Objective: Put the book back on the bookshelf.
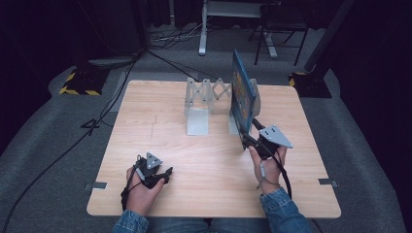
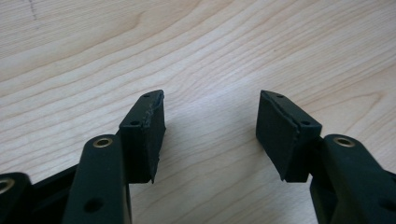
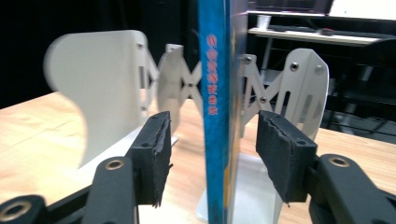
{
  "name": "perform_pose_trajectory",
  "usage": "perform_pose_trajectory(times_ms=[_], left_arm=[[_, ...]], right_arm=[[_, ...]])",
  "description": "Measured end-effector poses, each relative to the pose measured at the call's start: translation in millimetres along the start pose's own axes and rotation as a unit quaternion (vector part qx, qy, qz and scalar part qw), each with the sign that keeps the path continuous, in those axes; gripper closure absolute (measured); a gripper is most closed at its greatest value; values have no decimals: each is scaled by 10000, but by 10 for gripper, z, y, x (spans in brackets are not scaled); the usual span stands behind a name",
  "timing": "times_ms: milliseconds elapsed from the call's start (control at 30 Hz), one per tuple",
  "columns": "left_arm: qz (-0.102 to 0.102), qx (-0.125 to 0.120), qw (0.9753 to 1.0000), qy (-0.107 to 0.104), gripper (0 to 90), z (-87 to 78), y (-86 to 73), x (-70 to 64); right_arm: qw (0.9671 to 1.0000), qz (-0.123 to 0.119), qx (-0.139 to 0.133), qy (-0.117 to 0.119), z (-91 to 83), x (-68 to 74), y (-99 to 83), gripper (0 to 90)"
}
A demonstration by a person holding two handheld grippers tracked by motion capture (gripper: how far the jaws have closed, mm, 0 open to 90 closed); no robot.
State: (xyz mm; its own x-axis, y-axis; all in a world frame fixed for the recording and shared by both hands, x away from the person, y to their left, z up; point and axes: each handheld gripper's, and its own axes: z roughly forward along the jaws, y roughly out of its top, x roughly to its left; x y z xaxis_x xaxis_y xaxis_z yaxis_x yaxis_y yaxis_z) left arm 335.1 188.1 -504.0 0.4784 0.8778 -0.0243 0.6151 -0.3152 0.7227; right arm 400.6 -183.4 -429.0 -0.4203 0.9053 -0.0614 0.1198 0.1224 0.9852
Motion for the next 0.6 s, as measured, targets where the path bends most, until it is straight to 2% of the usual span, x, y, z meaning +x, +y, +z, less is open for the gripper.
perform_pose_trajectory(times_ms=[100, 267, 400, 467, 600], left_arm=[[37, 1, 10000, -53, 416, -5, -6, 40], [74, 1, 9999, -75, 408, -7, -8, 51], [97, 14, 9999, -112, 406, -12, -11, 62], [112, 21, 9998, -133, 403, -14, -13, 71], [222, 44, 9995, -225, 385, -14, -8, 122]], right_arm=[[9996, 96, -83, 240, -229, -88, 80, 451], [9994, 71, -141, 316, -488, -239, 175, 434], [9991, 150, 144, 366, -661, -378, 130, 432], [9989, 123, 321, 307, -752, -468, 90, 429], [9986, 171, 460, 201, -881, -617, 38, 418]])
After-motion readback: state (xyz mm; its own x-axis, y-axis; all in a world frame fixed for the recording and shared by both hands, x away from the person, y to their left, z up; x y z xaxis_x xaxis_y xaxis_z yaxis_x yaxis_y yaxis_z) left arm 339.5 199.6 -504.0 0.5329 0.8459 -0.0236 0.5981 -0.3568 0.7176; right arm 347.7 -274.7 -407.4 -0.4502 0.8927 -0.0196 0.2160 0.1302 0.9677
